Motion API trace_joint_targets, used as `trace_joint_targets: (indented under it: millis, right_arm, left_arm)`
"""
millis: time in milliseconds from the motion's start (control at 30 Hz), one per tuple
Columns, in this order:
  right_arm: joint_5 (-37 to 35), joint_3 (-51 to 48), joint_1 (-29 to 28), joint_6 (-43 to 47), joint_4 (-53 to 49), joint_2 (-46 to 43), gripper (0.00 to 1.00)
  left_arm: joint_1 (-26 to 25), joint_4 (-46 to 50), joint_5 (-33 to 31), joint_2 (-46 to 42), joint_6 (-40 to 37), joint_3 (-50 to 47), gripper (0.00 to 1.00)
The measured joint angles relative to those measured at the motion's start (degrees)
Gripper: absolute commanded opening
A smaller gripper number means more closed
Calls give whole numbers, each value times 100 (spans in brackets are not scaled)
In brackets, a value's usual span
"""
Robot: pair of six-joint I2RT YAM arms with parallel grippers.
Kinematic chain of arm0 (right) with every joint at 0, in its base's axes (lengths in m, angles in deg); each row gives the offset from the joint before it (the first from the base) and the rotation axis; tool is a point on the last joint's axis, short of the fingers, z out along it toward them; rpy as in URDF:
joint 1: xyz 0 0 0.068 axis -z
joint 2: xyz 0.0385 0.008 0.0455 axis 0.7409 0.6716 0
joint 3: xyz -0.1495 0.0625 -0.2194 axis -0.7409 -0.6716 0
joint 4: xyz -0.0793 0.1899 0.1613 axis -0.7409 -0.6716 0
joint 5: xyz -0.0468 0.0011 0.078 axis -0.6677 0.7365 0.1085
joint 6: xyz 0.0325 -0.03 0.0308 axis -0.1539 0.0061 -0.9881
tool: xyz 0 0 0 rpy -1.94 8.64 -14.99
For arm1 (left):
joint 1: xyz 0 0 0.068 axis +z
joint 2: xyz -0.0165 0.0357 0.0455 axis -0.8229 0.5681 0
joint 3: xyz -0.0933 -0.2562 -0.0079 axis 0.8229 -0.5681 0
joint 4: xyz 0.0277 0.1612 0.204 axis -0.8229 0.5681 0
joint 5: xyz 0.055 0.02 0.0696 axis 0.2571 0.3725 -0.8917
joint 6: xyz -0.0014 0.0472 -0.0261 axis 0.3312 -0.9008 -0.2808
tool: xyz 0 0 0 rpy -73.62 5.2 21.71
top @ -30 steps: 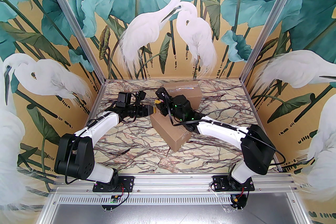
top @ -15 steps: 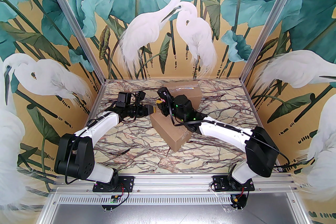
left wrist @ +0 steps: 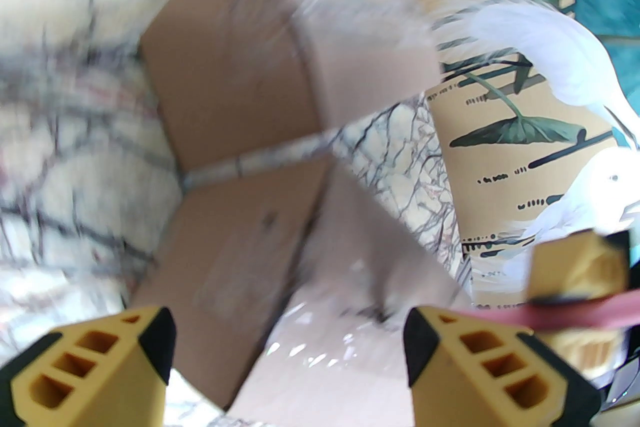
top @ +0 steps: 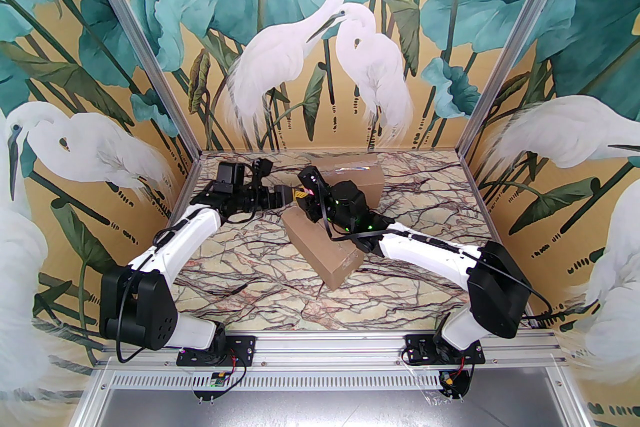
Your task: Unpack the express box
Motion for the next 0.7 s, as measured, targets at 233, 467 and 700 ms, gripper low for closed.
trace_joint_targets:
  millis: [233,467,700]
  right_arm:
    - [9,0,0,2,20,0,0]
    - [9,7,-2,0,109,2,0]
    - [7,76,-4,0,197,4,0]
  left_arm:
    - [-168,129,-35,780,-306,411,82]
    - [-291,269,-63,1145,-437,393,82]
    - [-291,214,-63,1143,-501,332,82]
